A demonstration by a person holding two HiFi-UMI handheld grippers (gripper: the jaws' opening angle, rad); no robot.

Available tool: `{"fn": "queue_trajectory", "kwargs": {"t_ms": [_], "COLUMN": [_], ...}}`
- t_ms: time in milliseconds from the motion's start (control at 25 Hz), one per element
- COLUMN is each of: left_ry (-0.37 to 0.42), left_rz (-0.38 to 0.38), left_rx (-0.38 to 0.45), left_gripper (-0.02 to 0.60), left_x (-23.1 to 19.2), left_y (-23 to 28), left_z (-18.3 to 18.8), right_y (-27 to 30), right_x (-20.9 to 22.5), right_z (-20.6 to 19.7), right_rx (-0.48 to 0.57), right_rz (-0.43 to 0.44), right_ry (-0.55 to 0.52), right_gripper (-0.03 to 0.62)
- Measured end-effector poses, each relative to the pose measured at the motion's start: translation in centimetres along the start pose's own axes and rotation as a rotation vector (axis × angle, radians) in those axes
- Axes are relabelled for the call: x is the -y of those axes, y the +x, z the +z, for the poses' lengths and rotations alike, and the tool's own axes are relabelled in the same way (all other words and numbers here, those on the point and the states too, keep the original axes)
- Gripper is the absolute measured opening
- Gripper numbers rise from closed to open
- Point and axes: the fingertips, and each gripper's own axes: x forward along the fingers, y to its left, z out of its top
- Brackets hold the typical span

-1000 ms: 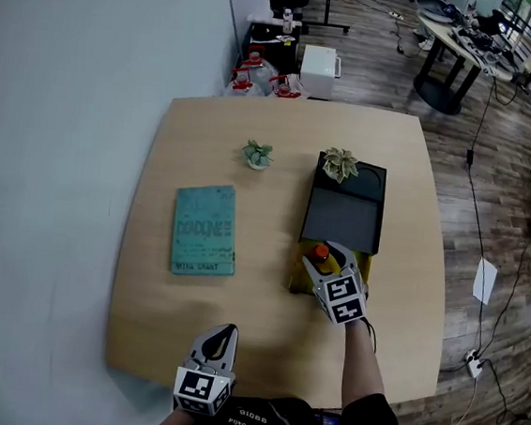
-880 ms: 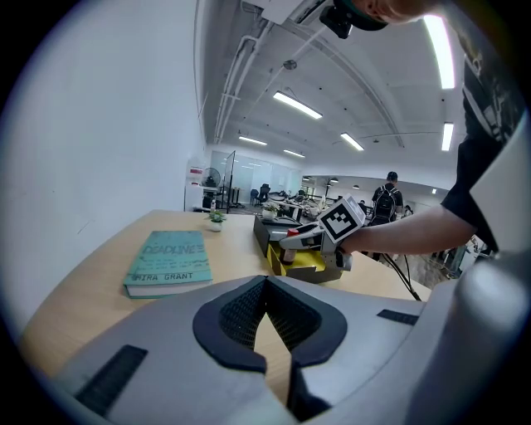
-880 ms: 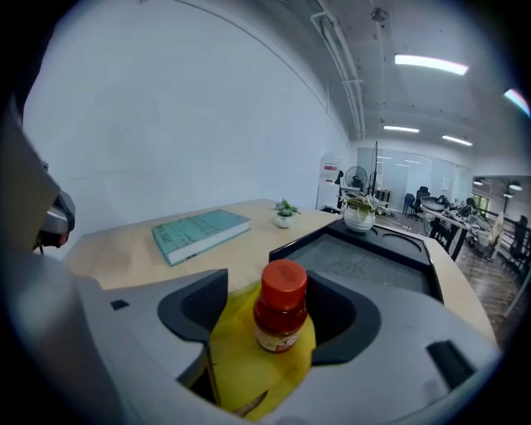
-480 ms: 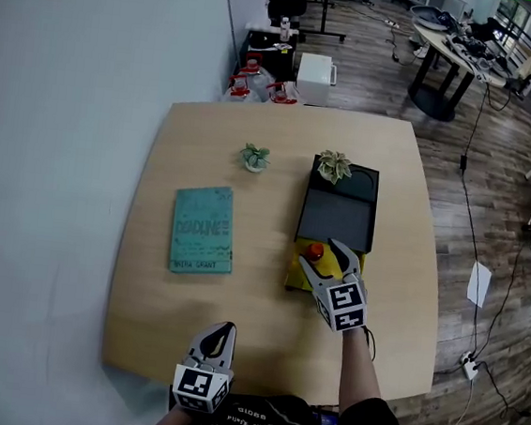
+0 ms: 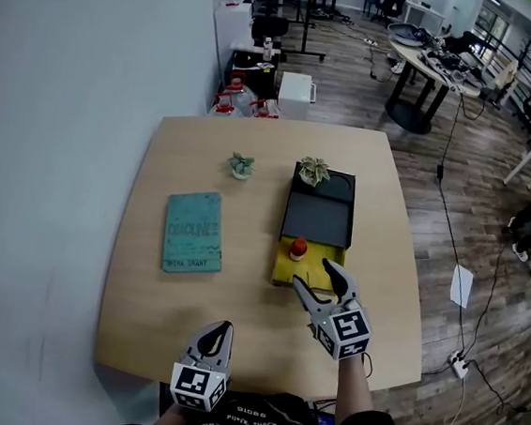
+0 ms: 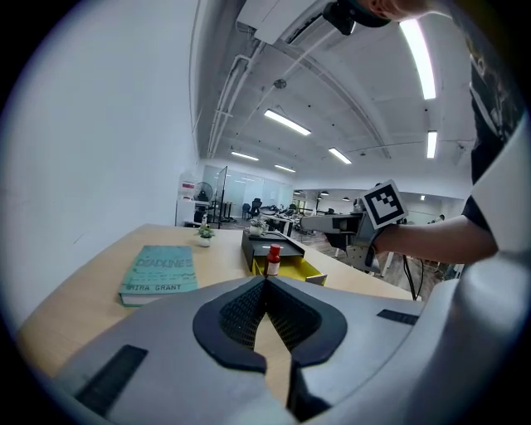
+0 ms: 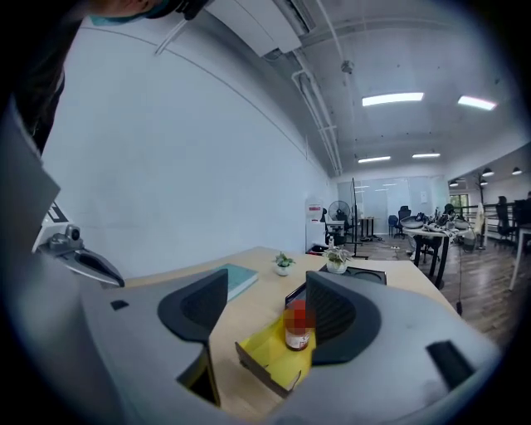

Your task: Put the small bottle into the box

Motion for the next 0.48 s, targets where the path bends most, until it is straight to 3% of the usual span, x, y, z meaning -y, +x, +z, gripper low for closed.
{"fn": "queue_trajectory", "kwargs": {"t_ms": [280, 480], "left_ry": [-0.027, -0.047], "left_rz": [-0.007, -0.036], "left_rx": [0.054, 0.103], "left_gripper": [0.005, 0.005], "left_x": [1.1, 2.3], "left_y": [-2.0, -2.9], "left_z": [0.4, 0.4], "right_y": [-6.1, -9.7], "right_x": [-3.1, -5.1], "right_z": [1.3, -0.5], "right_rx": [0.052, 0.046], "right_rz": [-0.025, -0.036], "right_ry": [0.011, 0.051], "right_gripper": [0.307, 0.307]}}
